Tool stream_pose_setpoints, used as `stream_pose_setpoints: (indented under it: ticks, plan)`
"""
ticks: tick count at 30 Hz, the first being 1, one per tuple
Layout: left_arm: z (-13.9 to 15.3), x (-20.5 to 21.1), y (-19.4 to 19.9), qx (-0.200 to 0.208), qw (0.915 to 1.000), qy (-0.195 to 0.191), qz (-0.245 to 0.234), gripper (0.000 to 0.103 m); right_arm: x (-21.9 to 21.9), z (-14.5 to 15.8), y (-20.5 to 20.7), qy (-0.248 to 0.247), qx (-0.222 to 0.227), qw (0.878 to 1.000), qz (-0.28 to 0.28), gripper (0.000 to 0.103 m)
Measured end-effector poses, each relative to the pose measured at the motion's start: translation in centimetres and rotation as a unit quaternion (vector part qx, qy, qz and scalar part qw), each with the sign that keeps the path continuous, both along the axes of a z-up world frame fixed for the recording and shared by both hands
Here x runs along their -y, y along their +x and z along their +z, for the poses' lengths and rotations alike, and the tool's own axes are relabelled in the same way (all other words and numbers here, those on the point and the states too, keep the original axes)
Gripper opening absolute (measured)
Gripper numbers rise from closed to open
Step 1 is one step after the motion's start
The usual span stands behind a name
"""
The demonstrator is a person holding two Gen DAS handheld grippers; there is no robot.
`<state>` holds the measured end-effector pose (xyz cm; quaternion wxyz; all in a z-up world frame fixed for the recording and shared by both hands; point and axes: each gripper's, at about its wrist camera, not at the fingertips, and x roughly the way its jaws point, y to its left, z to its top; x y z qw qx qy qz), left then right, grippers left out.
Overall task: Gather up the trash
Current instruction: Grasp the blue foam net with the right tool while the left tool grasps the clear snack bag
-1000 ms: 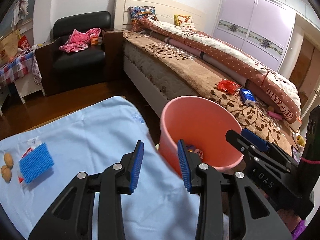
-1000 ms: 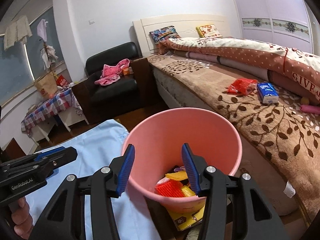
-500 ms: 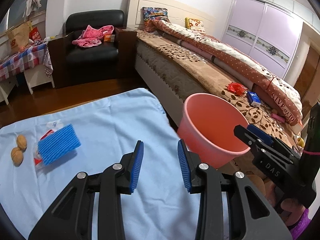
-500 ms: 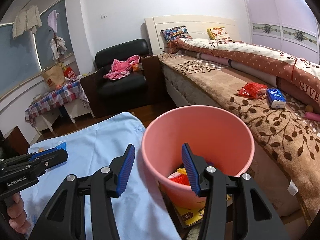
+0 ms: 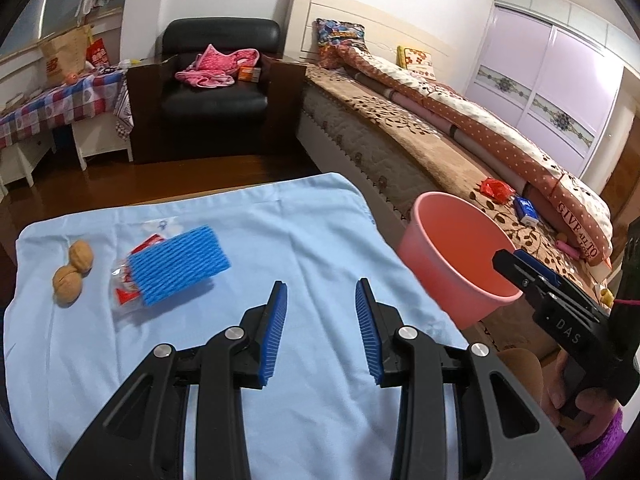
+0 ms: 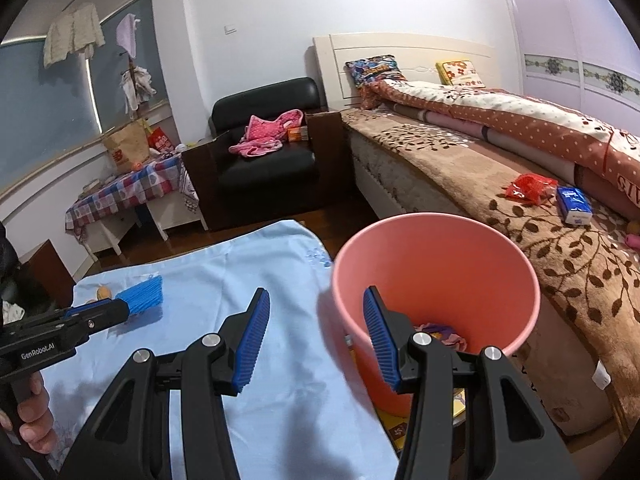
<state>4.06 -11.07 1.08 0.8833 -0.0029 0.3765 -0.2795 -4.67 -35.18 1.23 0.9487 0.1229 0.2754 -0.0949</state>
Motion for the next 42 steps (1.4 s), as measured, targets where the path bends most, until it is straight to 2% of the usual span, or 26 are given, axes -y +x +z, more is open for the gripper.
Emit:
stream_pose_setpoints:
  ticks: [14, 42]
  plan:
    - [-0.4, -4.5, 0.3, -0.005, 0.9994, -0.011, 0.032, 0.036, -3.5, -0.9, 1.6, -0.005, -0.010, 0.999, 0.046, 0.048]
    - [-0.6, -8.7, 1.9, -0.008, 0.9967, -0.015, 0.079, 0.036, -5.8, -2.6, 4.9, -0.012, -0.029, 0.996, 0.083, 0.048]
